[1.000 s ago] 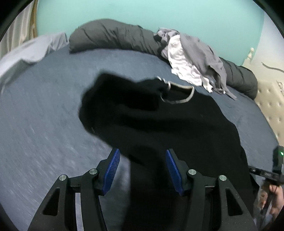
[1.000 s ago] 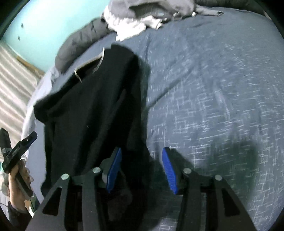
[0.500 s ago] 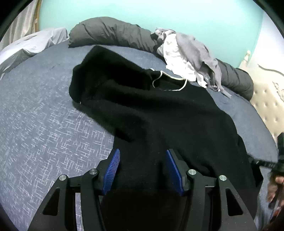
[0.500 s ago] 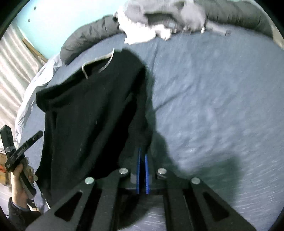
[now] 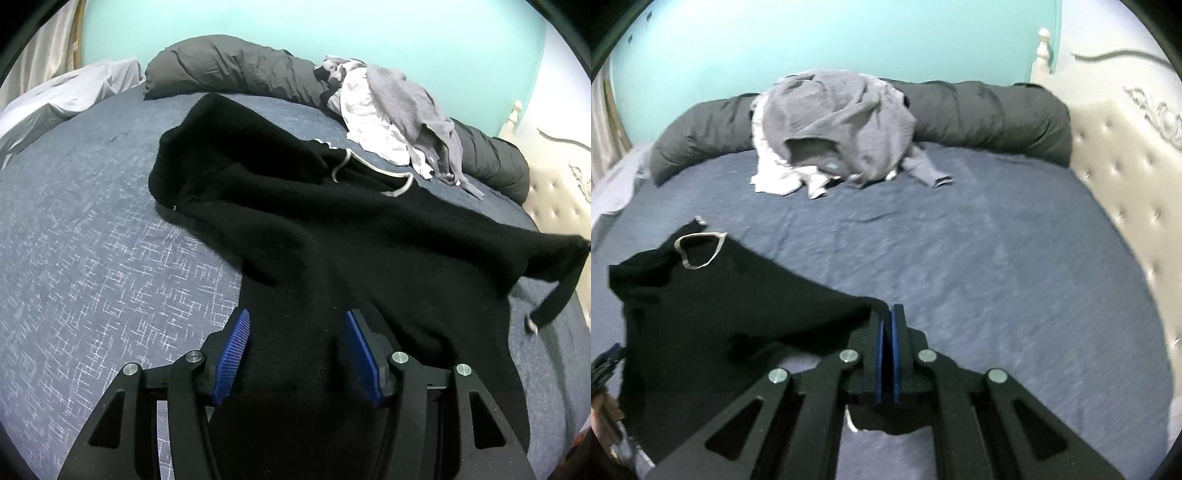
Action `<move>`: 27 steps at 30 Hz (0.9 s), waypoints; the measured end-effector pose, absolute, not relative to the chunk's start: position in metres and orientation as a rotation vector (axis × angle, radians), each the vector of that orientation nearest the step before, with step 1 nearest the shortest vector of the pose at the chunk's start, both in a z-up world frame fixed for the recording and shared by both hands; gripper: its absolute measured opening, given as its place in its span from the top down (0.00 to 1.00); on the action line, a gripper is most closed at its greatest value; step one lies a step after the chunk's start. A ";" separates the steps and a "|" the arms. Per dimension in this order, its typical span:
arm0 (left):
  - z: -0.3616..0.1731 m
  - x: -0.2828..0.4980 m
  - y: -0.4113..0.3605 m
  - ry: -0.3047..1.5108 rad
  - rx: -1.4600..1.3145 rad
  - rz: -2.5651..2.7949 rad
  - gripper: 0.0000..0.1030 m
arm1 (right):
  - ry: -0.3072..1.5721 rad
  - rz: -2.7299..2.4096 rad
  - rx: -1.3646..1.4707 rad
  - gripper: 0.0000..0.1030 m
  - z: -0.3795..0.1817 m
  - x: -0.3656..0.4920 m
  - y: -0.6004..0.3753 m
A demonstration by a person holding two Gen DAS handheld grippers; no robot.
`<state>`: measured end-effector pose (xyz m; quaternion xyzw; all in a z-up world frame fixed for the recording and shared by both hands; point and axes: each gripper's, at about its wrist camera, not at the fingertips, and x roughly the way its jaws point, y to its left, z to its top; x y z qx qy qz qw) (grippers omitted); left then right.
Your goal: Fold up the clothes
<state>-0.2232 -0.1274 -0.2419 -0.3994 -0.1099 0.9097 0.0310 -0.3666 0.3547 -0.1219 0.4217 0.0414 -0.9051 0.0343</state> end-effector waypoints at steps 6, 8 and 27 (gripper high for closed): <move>-0.244 -0.224 -0.130 -0.352 -1.245 2.789 0.44 | 0.074 -2.824 1.432 0.96 -0.159 -0.402 0.374; -0.245 -0.224 -0.130 -0.349 -1.250 2.782 0.44 | 0.022 -2.831 1.483 0.95 -0.176 -0.409 0.381; -0.195 -0.196 -0.140 -0.331 -1.256 2.787 0.44 | -0.301 -2.207 1.474 0.50 -0.225 -0.235 0.253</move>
